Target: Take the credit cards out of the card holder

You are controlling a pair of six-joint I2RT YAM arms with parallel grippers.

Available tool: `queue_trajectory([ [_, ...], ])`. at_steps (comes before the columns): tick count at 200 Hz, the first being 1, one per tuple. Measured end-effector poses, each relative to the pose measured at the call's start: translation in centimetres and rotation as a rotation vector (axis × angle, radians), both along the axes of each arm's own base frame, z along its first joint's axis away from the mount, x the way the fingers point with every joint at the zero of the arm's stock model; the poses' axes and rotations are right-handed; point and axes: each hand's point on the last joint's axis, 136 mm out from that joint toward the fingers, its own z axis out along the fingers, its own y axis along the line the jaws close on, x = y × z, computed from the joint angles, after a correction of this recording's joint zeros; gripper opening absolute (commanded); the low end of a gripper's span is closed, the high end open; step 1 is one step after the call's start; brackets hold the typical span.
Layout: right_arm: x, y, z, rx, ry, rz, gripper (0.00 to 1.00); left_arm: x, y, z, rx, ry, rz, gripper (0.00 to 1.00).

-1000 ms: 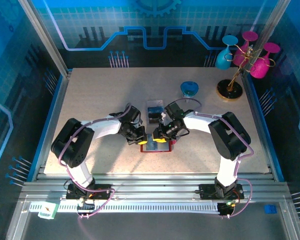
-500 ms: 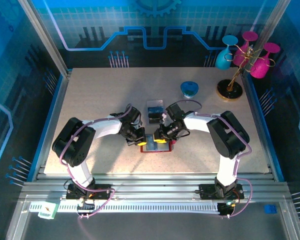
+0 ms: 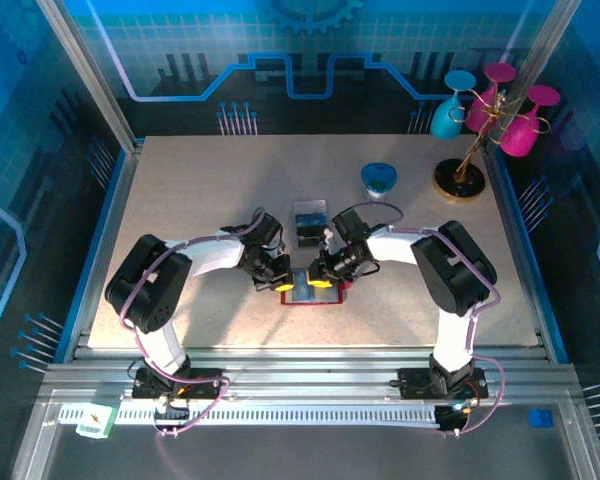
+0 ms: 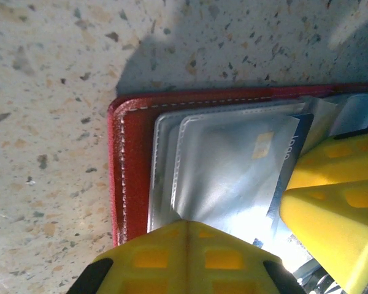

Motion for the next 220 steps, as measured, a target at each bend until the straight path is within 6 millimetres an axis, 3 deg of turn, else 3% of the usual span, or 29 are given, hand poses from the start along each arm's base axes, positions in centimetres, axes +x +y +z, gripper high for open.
queue_trajectory([
  [69, 0.04, -0.13, -0.04, 0.012, 0.007, -0.008, 0.19, 0.01, -0.36, 0.02, -0.008, 0.000, -0.008, 0.05],
  [139, 0.04, -0.54, 0.05, 0.020, 0.016, -0.021, 0.05, -0.01, -0.36, 0.00, -0.006, 0.001, -0.010, 0.05],
  [220, 0.16, -0.82, 0.67, 0.032, 0.011, -0.023, 0.04, -0.01, -0.30, -0.04, -0.002, -0.009, -0.023, 0.05],
])
